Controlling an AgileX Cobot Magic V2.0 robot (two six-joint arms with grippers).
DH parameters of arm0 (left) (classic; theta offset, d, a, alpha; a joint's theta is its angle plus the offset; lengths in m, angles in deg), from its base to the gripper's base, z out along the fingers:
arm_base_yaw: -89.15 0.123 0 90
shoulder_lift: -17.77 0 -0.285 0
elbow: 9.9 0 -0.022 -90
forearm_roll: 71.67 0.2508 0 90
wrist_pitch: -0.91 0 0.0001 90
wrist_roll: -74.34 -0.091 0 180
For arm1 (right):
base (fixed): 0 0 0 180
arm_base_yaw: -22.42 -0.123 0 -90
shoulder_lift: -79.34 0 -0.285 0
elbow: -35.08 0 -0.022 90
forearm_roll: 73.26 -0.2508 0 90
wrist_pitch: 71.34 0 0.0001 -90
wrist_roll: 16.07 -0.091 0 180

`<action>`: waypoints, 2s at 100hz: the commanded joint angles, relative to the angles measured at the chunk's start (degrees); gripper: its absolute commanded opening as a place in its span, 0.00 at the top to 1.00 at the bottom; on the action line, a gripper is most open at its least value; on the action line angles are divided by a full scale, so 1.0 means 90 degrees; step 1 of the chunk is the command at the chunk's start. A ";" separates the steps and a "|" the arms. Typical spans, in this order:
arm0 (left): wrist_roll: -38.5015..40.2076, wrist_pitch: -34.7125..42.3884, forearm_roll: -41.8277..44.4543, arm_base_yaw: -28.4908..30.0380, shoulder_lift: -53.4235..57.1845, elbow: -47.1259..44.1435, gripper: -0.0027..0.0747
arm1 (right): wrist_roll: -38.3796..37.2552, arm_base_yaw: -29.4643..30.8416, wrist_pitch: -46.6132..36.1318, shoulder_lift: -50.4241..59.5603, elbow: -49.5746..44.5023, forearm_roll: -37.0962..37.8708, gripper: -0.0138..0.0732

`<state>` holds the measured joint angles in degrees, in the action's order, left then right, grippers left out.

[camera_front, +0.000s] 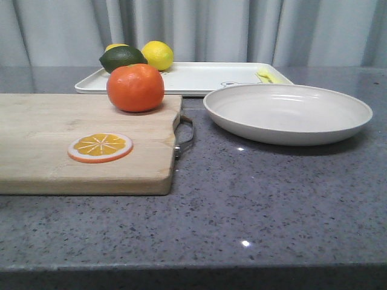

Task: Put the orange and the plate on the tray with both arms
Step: 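Lower the left gripper onto the orange on the cutting board and grasp, then lift the orange with the left gripper and lower it onto the white plate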

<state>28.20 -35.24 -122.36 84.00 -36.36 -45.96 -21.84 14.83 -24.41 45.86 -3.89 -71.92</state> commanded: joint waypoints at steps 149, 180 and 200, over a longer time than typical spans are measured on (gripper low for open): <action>-0.0357 0.2558 -0.0105 -0.2436 -0.4992 0.2430 0.27 | 0.0034 0.0020 0.0089 -0.0092 0.0214 0.0035 0.12; -0.0357 0.2535 -0.0105 -0.2436 -0.4988 0.2430 0.58 | 0.0034 0.0020 0.0096 -0.0092 0.0214 0.0035 0.12; -0.0357 0.2350 -0.0105 -0.2436 -0.4964 0.2461 0.64 | 0.0034 0.0020 0.0096 -0.0092 0.0214 0.0035 0.12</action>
<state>24.55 -14.29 -122.30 62.58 -82.93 -25.81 -21.84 14.83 -20.35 45.86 -3.89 -71.92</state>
